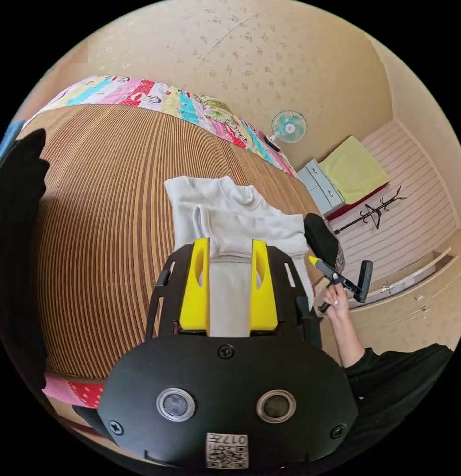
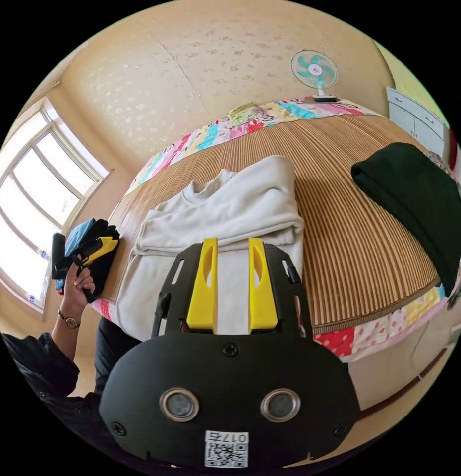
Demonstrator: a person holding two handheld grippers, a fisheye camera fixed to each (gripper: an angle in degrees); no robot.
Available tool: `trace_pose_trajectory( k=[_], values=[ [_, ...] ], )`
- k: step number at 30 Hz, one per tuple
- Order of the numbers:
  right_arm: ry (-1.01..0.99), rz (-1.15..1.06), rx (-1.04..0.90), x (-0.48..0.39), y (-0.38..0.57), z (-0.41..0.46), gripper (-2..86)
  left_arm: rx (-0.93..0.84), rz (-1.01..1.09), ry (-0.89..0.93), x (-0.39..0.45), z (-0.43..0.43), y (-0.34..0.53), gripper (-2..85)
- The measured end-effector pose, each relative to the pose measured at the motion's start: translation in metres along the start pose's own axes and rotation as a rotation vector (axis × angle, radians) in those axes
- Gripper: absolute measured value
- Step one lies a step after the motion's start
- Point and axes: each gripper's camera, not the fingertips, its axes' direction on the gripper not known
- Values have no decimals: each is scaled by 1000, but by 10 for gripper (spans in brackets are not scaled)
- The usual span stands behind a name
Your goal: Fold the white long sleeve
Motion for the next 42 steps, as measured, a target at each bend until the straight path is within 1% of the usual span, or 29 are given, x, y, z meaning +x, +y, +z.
trace_pose_trajectory(
  k=[3,5,7,9,10,11,12,13,14,16,18,19,21,23,24,25,26,27,29,31,33,35,36,38,39,42],
  values=[
    [57,104,80,38,-16,-13,95,-43,35,-134,9,53,-33,123],
    [98,178,57,59,-22,-7,97,-133,4,-235,5,101,-44,113],
    [104,214,44,68,-20,-2,97,-185,-1,-307,3,127,-43,92],
    [79,211,43,72,-17,2,97,-178,16,-344,9,129,-45,60],
    [68,209,39,73,-15,4,97,-143,27,-289,14,119,-46,32],
    [56,199,51,73,-14,2,98,-53,59,-175,20,98,-47,25],
    [50,189,66,72,-13,0,98,-10,76,-127,23,88,-47,22],
    [43,166,104,71,-11,-3,99,49,69,-100,23,70,-47,19],
    [48,149,131,70,-10,-4,100,94,33,-117,18,58,-46,20],
    [64,141,114,74,-10,4,103,119,-21,-162,2,56,-46,29],
    [56,134,38,82,-10,24,104,64,-99,-202,-23,71,-48,55],
    [40,147,-20,89,-8,38,100,2,-165,-172,-39,83,-49,82],
    [5,180,4,97,0,38,94,1,-212,-104,-46,90,-47,113],
    [14,178,55,98,10,28,87,78,-157,-104,-22,92,-50,114],
    [20,170,63,97,12,28,85,89,-128,-105,-12,95,-53,114],
    [37,150,89,95,17,28,83,88,-48,-82,12,107,-64,114],
    [55,130,115,93,22,28,81,44,39,-23,37,130,-79,115],
    [60,122,126,93,25,28,80,3,79,17,50,144,-88,117],
    [57,100,170,96,35,26,76,-204,209,156,103,215,-121,131],
    [23,114,201,104,43,25,71,-297,301,186,146,263,-137,135],
    [-20,130,233,114,50,21,61,-332,384,160,186,303,-146,135],
    [-73,169,278,128,59,15,34,-389,455,98,228,358,-152,129],
    [-70,199,304,132,62,12,30,-408,465,79,235,372,-152,113],
    [-118,270,376,148,75,3,20,-457,472,-7,250,415,-151,54],
    [-137,272,371,151,76,3,19,-457,471,-6,252,421,-152,41],
    [-178,259,341,155,71,3,26,-392,388,132,245,428,-160,36]
  ],
)
